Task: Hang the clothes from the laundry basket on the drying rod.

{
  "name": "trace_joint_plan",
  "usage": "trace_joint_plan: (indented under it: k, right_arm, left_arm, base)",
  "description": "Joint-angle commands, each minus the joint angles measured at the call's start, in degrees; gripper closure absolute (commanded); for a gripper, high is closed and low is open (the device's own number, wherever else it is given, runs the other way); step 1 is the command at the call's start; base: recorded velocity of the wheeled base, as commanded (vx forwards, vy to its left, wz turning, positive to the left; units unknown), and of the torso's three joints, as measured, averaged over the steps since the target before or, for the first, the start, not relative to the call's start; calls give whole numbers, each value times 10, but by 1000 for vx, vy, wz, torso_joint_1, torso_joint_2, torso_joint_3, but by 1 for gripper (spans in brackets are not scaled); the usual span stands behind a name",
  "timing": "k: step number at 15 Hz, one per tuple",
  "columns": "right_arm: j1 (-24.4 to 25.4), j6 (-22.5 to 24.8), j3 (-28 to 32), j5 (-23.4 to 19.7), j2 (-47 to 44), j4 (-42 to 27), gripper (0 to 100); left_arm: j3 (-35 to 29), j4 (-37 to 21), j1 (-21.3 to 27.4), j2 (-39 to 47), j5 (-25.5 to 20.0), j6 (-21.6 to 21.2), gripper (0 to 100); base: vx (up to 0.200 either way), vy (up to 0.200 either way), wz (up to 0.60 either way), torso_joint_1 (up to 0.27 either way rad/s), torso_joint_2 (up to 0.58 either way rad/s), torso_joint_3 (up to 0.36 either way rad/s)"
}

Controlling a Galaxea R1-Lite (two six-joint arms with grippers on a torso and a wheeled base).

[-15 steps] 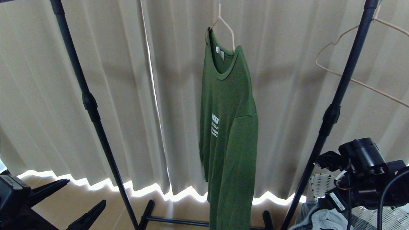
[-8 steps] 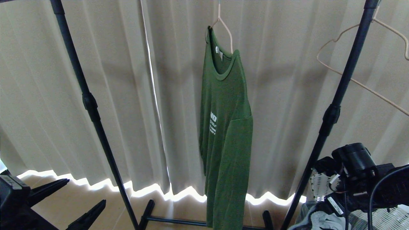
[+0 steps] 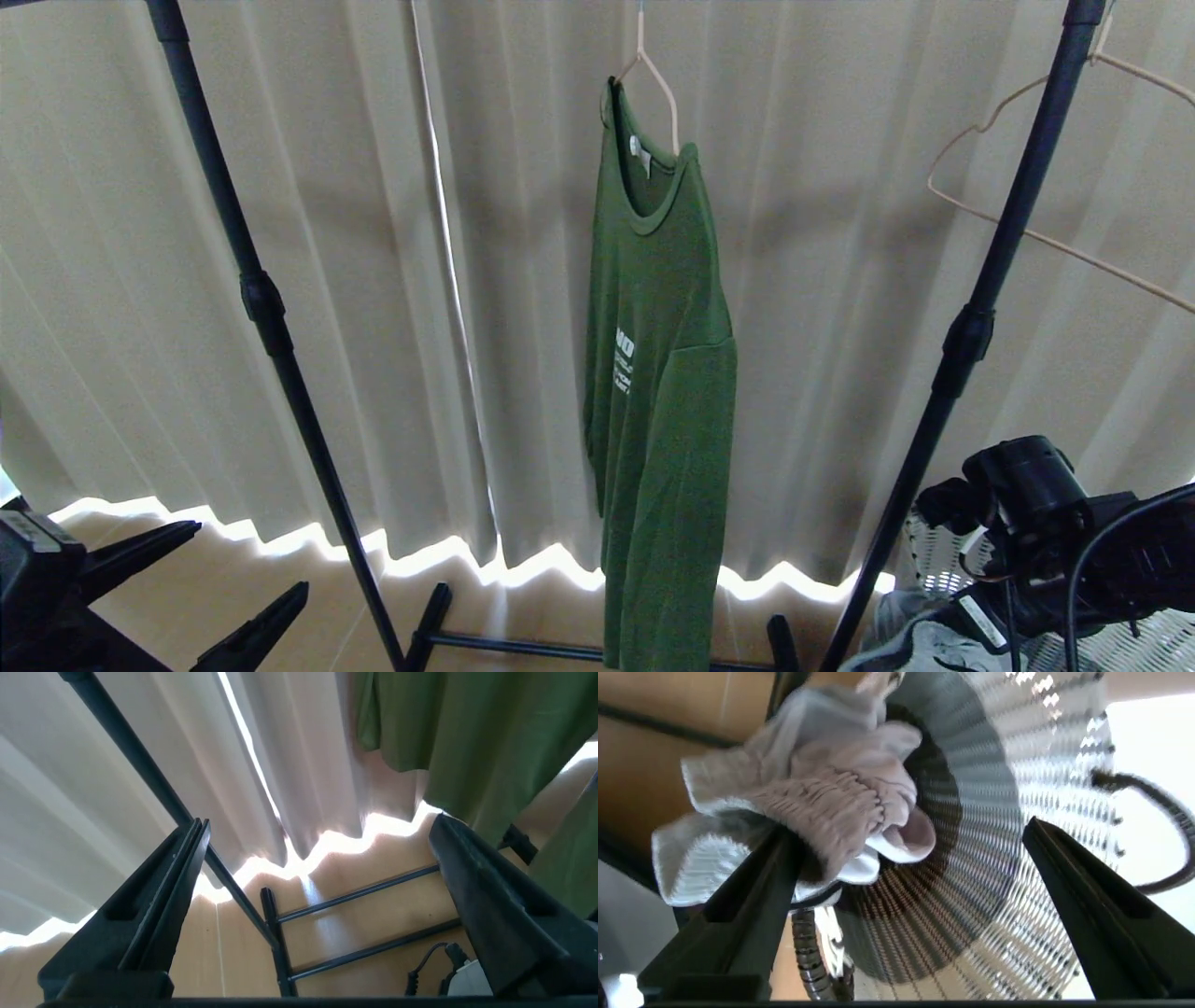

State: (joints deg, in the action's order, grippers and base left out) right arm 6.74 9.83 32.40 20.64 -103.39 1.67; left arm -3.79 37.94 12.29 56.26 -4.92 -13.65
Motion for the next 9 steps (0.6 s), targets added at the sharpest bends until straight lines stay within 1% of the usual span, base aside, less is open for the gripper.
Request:
trace_joint_plan:
  k: [1, 2, 3, 5, 6, 9]
  right_arm:
    - [0, 0, -8, -1, 7, 1, 100]
    - [0, -2, -15, -2, 11, 1, 100]
    - [2, -14, -17, -2, 15, 2, 100]
    - [8, -51, -22, -3, 29, 3, 100]
    - [18, -64, -24, -5, 58, 0, 100]
    - [50, -74, -30, -14, 117, 4, 100]
  left_arm:
    - [0, 0, -1, 1, 0, 0, 0]
    - [-1, 0, -1, 1, 0, 0, 0]
    - [0, 0, -1, 1, 0, 0, 0]
    - [0, 0, -1, 1, 0, 0, 0]
    - [1, 0, -1, 3, 0, 1, 0]
    - [-1, 0, -2, 9, 0, 2, 0]
  base:
    - [0, 0, 0, 0, 0, 0]
    - [0, 0, 0, 0, 0, 0]
    - [0, 0, 0, 0, 0, 0]
    - [0, 0, 0, 0, 0, 0]
    - [0, 0, 0, 0, 0, 0]
    - [0, 0, 0, 0, 0, 0]
